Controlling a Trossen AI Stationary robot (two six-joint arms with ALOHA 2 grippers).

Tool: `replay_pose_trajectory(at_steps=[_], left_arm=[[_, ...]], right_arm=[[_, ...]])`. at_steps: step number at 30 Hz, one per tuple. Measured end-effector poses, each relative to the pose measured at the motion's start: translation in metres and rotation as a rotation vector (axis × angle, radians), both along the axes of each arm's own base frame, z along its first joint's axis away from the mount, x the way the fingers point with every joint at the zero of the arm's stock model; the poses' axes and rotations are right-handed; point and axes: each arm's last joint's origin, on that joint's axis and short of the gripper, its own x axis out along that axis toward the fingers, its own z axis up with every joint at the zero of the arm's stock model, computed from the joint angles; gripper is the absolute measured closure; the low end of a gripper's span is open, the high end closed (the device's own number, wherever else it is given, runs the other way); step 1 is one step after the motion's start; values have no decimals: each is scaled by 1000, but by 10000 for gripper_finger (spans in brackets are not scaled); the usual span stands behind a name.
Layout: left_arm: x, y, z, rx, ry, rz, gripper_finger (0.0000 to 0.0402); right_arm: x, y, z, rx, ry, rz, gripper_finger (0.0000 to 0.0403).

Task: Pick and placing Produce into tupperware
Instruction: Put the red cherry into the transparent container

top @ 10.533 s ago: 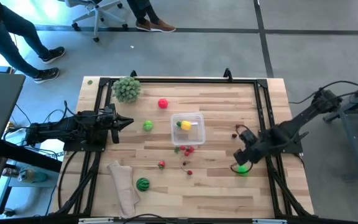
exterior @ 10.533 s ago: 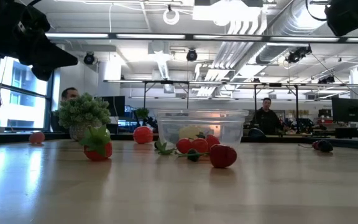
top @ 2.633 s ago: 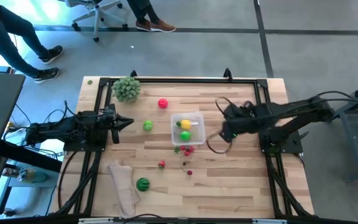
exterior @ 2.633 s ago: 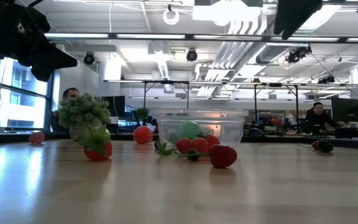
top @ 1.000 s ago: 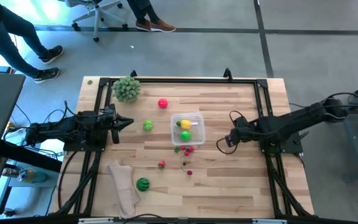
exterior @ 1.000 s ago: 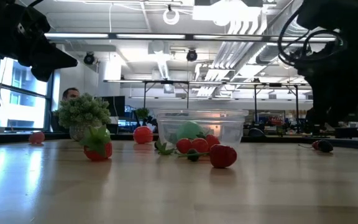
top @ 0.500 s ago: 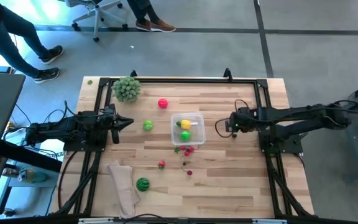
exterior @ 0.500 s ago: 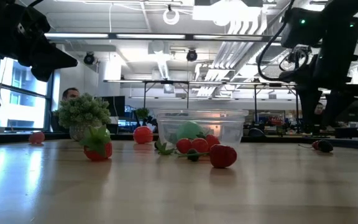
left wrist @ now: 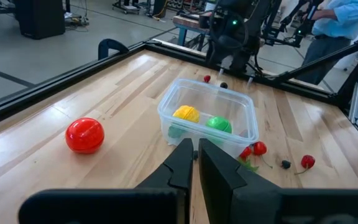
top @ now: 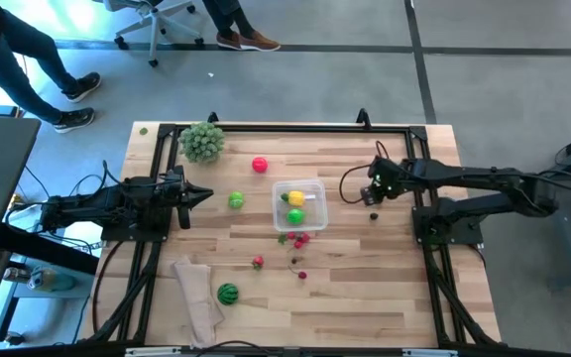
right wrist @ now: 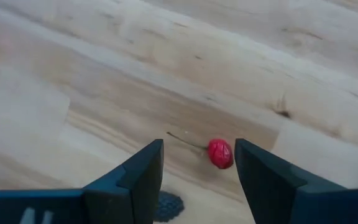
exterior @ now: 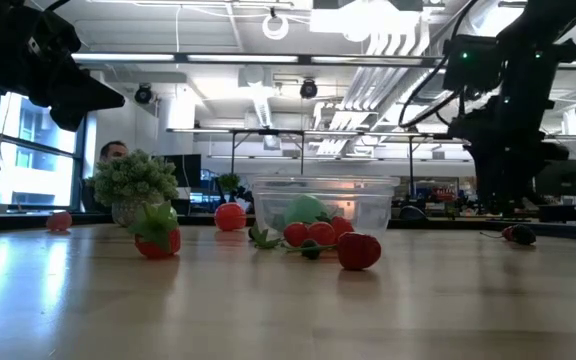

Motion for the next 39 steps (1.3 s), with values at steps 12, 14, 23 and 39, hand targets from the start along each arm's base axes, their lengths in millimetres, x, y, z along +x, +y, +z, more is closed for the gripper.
replay_pose_trajectory(at_steps=[12, 14, 23, 39], left_arm=[[0, 0, 0, 0, 0, 0, 385], [0, 0, 0, 0, 1, 0, 385], [0, 0, 0, 0, 0, 0, 385], [0, 0, 0, 0, 0, 0, 385]], right_arm=[[-6, -4, -13, 88, 167, 90, 215], [0, -7, -18, 87, 161, 94, 215], [10, -11, -40, 134, 257, 118, 215], [17, -14, -48, 125, 260, 192, 223]])
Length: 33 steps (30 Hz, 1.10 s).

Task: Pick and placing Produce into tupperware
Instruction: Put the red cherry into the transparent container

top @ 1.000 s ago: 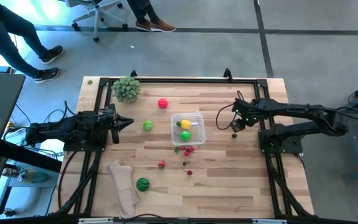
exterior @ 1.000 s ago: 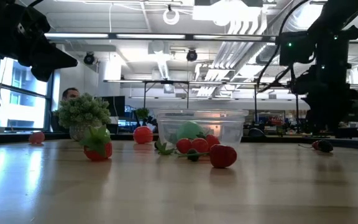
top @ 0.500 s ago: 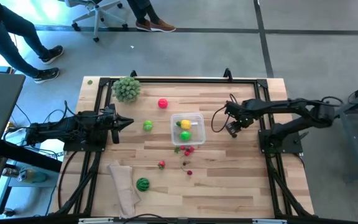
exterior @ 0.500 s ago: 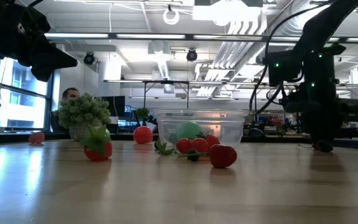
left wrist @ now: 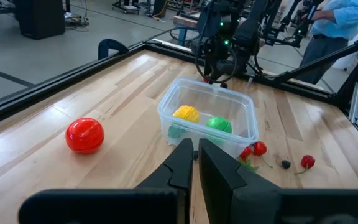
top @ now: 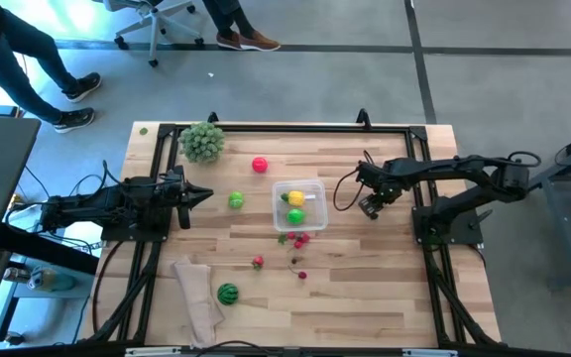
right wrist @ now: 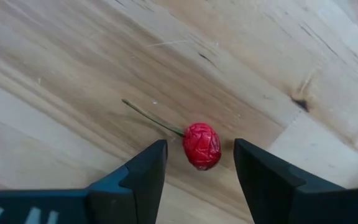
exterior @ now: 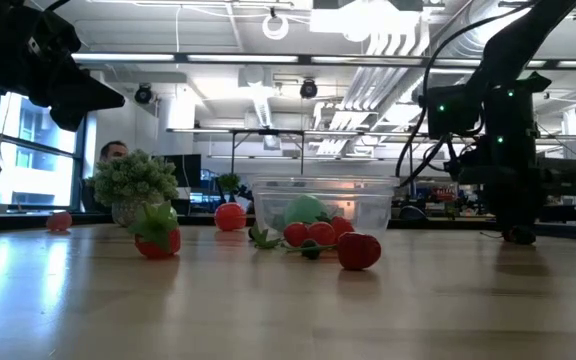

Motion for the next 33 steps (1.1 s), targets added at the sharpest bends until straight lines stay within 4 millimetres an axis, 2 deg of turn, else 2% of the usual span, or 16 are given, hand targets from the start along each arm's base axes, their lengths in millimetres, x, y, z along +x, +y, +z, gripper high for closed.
replay_pose_trajectory(at_steps=[8, 17, 30, 33], left_arm=[[0, 0, 0, 0, 0, 0, 385], [0, 0, 0, 0, 0, 0, 385], [0, 0, 0, 0, 0, 0, 385], [0, 0, 0, 0, 0, 0, 385]], right_arm=[[1, 0, 0, 6, -15, 1, 277], [2, 0, 0, 4, -25, 0, 308], [3, -1, 0, -5, -26, -10, 320], [10, -4, 6, -62, -54, -4, 320]])
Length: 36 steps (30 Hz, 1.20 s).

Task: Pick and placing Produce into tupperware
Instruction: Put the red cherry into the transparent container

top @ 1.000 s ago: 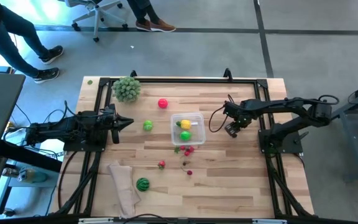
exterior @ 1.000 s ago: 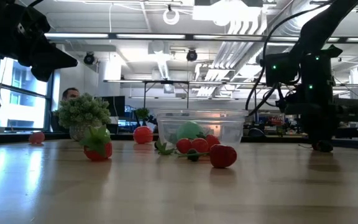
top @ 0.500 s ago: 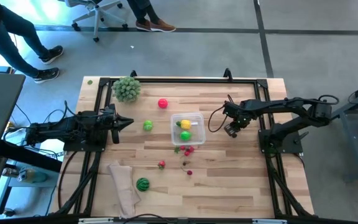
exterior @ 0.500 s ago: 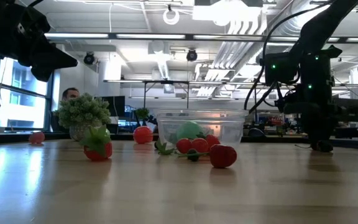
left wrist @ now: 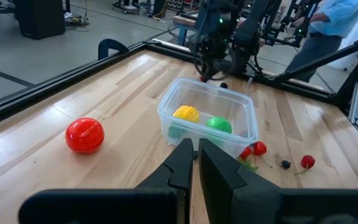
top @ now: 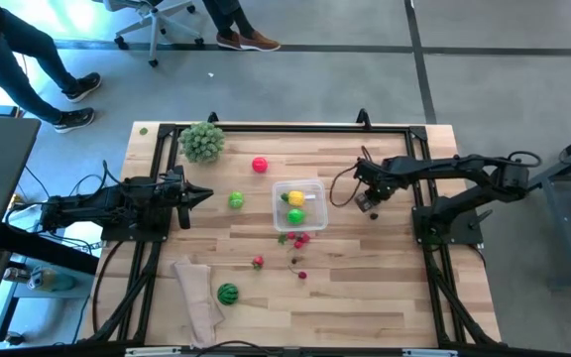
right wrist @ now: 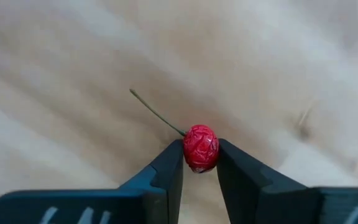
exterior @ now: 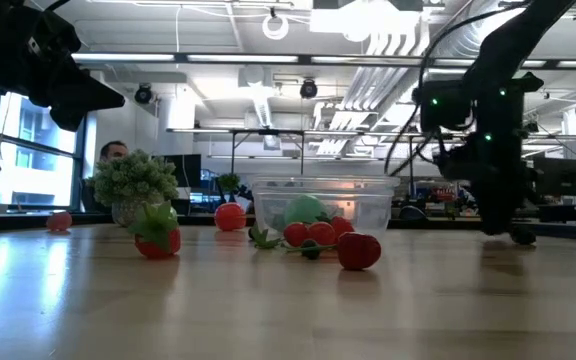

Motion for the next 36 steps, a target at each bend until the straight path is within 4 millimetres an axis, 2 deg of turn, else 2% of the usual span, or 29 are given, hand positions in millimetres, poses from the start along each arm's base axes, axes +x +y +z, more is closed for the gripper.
replay_pose_trajectory(at_steps=[3, 9, 15, 22, 26, 28, 31, 33, 36], left_arm=[[0, 0, 0, 0, 0, 0, 385], [0, 0, 0, 0, 0, 0, 385], [0, 0, 0, 0, 0, 0, 385], [0, 0, 0, 0, 0, 0, 385], [0, 0, 0, 0, 0, 0, 385], [0, 0, 0, 0, 0, 0, 385], [0, 0, 0, 0, 0, 0, 385], [0, 0, 0, 0, 0, 0, 385], [0, 0, 0, 0, 0, 0, 385]], right_arm=[[7, 2, 8, -11, -11, 27, 320], [33, 7, 38, -51, -108, 110, 320], [63, 19, 87, -143, -223, 217, 320], [97, 45, 157, -285, -482, 383, 320], [111, 59, 186, -342, -604, 455, 320], [119, 63, 191, -350, -614, 488, 320], [137, 66, 187, -349, -592, 520, 320], [150, 65, 175, -324, -538, 532, 320], [166, 59, 146, -264, -407, 550, 320]])
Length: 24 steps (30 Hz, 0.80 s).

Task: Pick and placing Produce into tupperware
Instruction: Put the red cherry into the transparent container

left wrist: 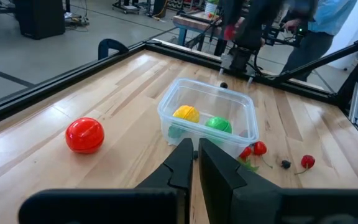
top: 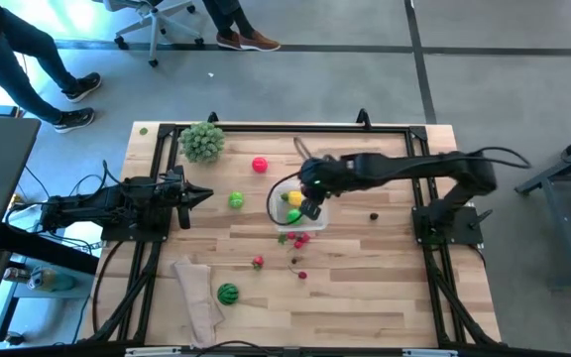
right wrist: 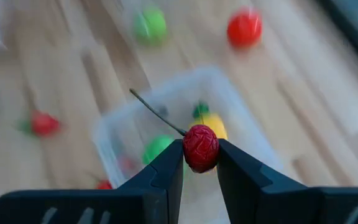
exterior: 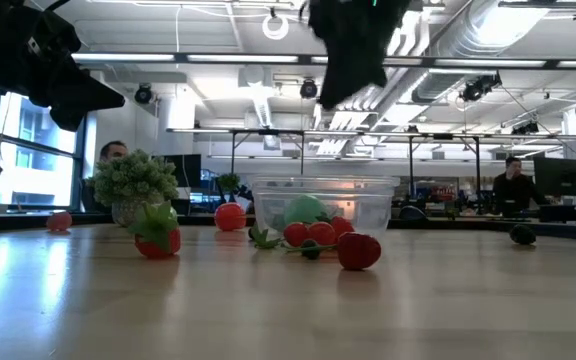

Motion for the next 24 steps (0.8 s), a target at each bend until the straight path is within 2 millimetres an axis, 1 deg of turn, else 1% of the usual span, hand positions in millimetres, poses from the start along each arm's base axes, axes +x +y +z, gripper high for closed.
replay_pose_trajectory(at_steps=[5, 8, 11, 16, 24], left_arm=[[0, 0, 0, 0, 0, 0, 385], [0, 0, 0, 0, 0, 0, 385], [0, 0, 0, 0, 0, 0, 385], [0, 0, 0, 0, 0, 0, 385], [0, 0, 0, 0, 0, 0, 385]], right_arm=[[16, -11, -49, 74, 198, 5, 320], [22, -13, -70, 102, 270, 5, 320], [25, -13, -87, 116, 334, 7, 320], [29, -14, -102, 132, 380, 10, 320], [30, -12, -106, 156, 385, 44, 320]])
